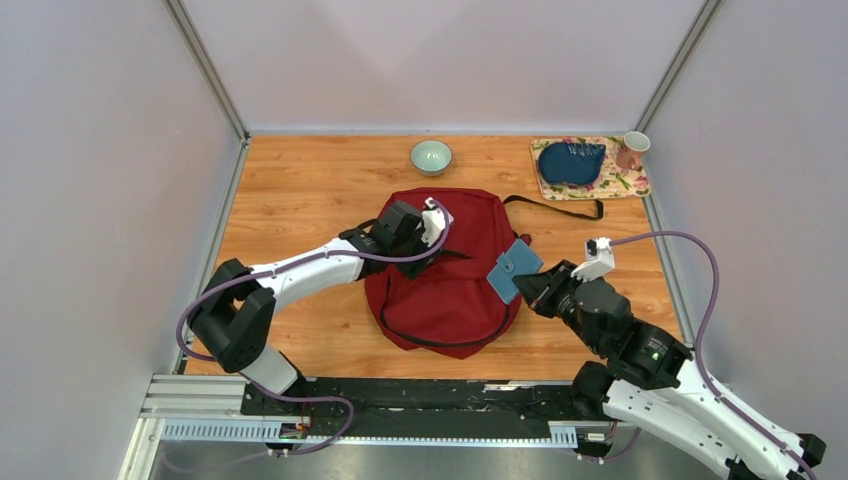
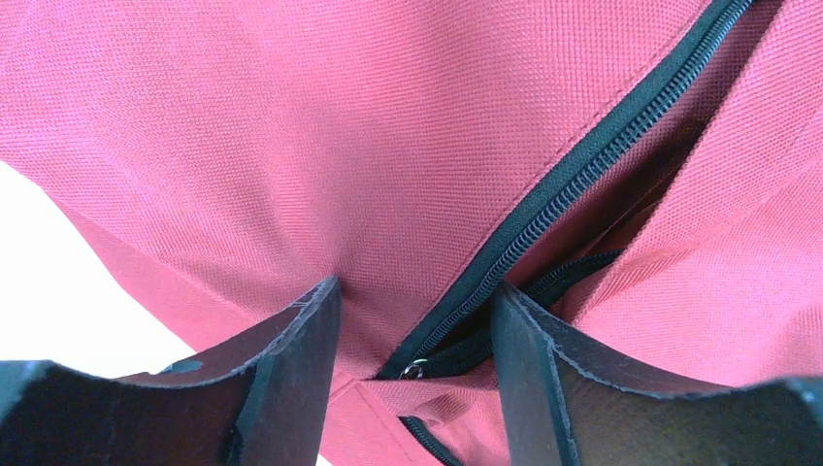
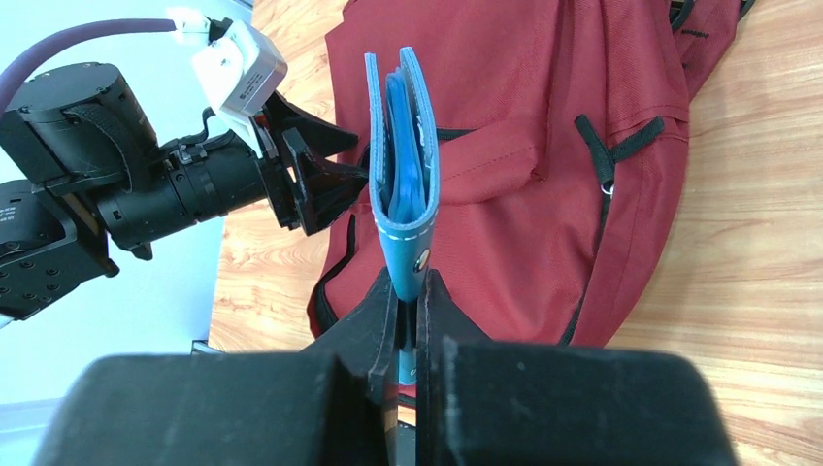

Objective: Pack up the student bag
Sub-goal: Place the personal item in the student bag.

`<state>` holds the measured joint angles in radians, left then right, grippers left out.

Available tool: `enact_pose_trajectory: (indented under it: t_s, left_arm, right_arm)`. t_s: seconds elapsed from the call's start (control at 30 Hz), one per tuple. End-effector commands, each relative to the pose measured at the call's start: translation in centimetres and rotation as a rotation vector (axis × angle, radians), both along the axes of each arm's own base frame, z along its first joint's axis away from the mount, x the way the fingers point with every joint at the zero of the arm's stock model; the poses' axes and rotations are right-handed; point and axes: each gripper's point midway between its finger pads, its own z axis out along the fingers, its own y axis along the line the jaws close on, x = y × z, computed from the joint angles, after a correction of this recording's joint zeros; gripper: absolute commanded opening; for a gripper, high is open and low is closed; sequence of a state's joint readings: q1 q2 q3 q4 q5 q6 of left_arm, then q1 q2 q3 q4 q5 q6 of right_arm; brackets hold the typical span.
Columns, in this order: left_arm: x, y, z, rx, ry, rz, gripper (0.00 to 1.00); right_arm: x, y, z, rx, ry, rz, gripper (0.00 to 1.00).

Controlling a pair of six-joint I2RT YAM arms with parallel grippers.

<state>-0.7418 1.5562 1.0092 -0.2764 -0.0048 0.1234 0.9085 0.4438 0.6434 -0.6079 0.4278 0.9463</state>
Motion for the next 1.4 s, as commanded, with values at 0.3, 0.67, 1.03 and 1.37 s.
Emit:
enact_pose_trajectory:
  t_s: [0.3, 0.67, 1.03, 1.37]
  left_arm:
    - [4.2, -1.3, 3.2, -0.037, -0.097, 0.141, 0.21]
    - [5.2, -2.2, 4.0, -0.049, -0.112, 0.136, 0.41]
    - [6.0, -3.3, 3.2, -0.065, -0.109, 0.136, 0.30]
    - [4.0, -2.7, 4.4, -0.125, -0.032, 0.190, 0.00]
  right_arm:
    - [0.3, 0.5, 0.9, 0.066, -0.021, -0.011, 0.00]
    - [0.2, 1.0, 0.4, 0.076, -0.006, 0.004, 0.00]
    - [0.2, 1.0, 0.3, 0.081, -0.001, 0.006, 0.00]
    - [0.3, 1.8, -0.3, 0.072, 0.021, 0.019, 0.00]
